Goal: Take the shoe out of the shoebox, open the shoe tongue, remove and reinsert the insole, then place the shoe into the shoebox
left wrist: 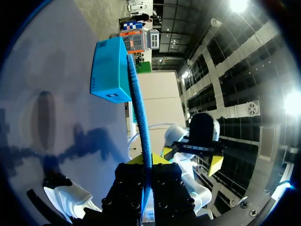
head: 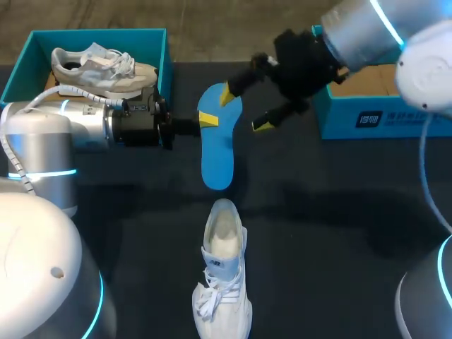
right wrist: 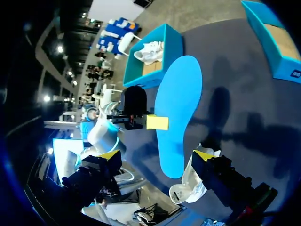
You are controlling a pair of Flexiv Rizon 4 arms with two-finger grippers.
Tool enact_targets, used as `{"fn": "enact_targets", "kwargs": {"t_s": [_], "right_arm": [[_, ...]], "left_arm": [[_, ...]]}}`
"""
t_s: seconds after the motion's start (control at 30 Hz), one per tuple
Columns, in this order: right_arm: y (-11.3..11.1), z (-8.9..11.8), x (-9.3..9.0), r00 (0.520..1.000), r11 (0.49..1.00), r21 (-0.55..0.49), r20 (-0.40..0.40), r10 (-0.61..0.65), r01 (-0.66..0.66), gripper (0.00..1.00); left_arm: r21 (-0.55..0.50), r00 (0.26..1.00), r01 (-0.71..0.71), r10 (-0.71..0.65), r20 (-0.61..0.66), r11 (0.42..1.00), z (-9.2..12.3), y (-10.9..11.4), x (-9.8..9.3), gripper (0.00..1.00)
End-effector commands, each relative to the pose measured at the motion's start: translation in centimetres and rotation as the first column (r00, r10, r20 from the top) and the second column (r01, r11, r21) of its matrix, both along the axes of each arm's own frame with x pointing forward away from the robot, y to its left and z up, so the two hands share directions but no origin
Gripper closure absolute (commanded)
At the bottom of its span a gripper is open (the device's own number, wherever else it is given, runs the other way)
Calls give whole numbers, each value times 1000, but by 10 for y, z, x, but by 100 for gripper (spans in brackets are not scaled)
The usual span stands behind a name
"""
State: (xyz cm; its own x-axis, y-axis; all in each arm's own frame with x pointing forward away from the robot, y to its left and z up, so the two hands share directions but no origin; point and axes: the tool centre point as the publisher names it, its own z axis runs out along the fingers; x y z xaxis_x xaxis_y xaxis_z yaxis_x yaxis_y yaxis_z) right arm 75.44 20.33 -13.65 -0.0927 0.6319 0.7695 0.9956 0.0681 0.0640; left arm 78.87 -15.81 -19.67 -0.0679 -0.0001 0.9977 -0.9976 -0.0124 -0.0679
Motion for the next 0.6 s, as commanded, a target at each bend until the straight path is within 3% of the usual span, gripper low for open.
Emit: {"fn": "enact_targets", "kwargs": {"t_s": [0.03,0.6], "right_arm": [[-11,-5,-7,1000,909,416,1,19,-18,0],[-21,-23,2,999,867,496,27,37,-45,0]], "left_arm": [[3,1000,0,0,0,1000,0,0,-1,100],[3,1000,0,0,0,1000,0,0,-1,100]]}}
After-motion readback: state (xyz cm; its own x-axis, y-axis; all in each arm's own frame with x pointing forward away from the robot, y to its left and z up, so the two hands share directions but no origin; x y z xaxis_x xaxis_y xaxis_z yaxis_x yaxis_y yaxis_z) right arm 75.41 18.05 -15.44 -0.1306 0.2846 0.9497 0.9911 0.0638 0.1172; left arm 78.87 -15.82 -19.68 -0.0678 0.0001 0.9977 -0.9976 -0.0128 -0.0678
